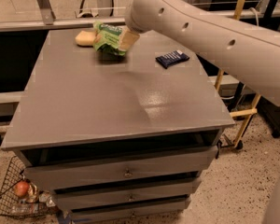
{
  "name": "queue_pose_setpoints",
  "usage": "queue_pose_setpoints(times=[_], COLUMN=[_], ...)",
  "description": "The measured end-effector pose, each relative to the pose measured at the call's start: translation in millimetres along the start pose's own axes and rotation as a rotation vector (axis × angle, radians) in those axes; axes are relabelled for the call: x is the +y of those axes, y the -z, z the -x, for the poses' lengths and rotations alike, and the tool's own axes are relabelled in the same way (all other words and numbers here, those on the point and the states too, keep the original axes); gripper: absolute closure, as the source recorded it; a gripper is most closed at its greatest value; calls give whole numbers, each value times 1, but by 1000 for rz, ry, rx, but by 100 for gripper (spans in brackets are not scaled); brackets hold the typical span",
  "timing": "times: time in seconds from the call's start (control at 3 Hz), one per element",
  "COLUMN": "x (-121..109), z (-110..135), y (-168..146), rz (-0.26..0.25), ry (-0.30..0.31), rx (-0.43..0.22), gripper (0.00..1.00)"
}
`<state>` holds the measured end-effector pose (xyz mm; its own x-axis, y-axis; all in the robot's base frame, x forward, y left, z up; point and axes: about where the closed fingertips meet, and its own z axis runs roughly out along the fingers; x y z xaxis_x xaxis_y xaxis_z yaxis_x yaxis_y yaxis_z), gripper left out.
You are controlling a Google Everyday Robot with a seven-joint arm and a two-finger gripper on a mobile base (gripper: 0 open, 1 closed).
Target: Move green rice chip bag near sponge
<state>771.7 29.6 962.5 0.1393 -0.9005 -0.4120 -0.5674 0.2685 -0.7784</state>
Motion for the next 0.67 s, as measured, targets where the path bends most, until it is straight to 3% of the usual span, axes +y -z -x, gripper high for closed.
queue_pose_setpoints(times=[0.67], x=[-5], z=[-50], y=[41], rz=[-25], ry=[-96], rx=[66], gripper=[0])
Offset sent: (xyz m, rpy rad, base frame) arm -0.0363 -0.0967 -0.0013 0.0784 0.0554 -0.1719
